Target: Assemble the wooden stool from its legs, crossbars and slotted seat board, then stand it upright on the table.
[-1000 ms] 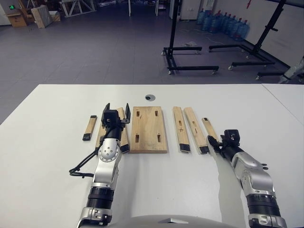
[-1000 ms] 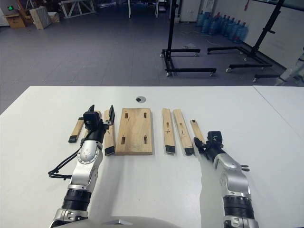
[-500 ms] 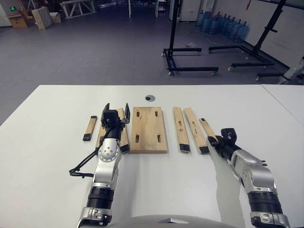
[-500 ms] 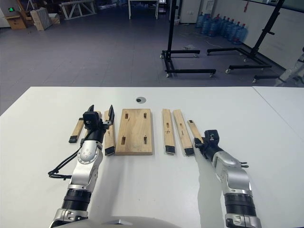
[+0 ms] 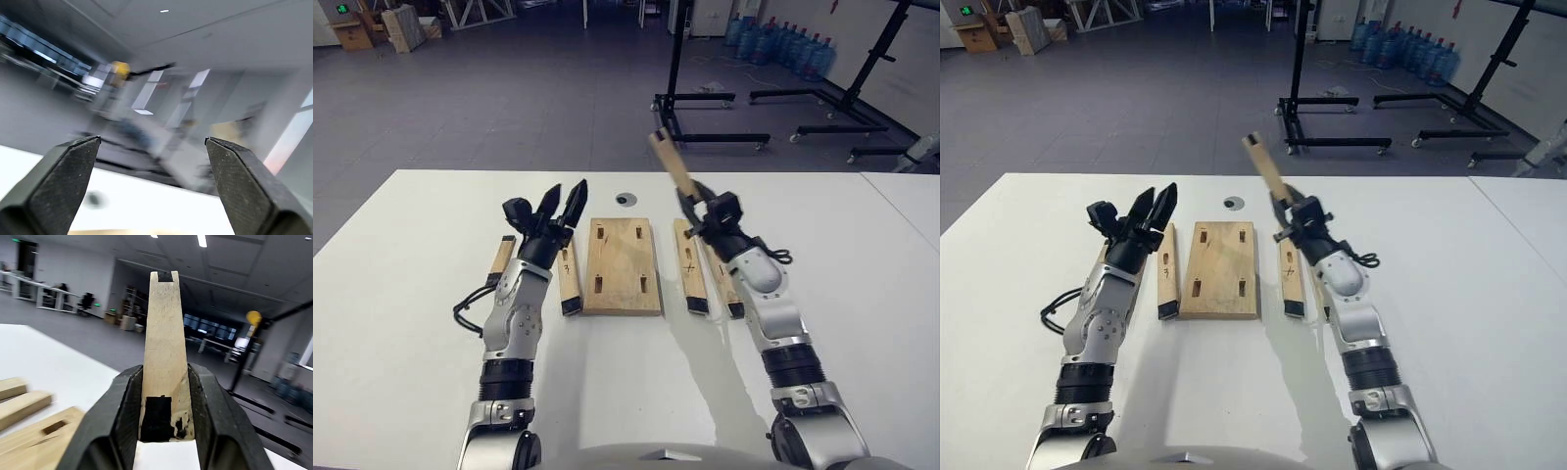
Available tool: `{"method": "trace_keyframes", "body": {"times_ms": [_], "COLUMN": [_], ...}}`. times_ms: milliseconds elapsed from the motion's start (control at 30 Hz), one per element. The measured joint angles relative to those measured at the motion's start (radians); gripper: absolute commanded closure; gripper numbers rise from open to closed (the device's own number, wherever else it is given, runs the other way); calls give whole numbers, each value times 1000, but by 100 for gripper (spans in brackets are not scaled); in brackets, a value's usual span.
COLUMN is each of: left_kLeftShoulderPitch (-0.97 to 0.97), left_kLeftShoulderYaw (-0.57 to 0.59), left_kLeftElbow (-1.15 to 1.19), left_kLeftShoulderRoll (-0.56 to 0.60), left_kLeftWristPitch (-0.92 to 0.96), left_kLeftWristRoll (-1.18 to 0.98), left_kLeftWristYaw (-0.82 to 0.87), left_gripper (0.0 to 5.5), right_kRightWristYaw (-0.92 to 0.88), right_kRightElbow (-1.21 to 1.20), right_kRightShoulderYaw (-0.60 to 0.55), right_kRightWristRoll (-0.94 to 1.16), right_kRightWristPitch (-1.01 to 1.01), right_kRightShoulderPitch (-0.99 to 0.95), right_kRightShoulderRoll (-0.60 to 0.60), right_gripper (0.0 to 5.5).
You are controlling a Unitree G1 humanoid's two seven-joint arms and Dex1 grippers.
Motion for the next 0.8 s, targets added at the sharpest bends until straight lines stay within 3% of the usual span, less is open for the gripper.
{"method": "trace_keyframes", "body": {"times_ms": [233,533,800], "left_kLeftShoulderPitch": [3,3,3], "left_kLeftShoulderYaw": [9,15,67], "left_kLeftElbow": [74,59,59], "left_kLeftShoulderRoll": [18,-15,-37], "left_kLeftWristPitch": [174,216,199], "left_kLeftWristRoll": [-58,-98,-122], "left_kLeftWristYaw": [-14,-46,-49], "left_gripper": [158,158,274], "right_kRightWristYaw": [71,150,151], "right_kRightElbow": [35,65,83], "right_kRightShoulderYaw": [94,151,153], "right_kRightWristRoll": [-42,-50,-72], "right_kRightWristPitch": [-115,-131,-169], "right_kRightShoulderPitch": [-3,-2,-2], "right_kRightShoulderRoll": [19,12,-8], "right_gripper": [422,422,422]}}
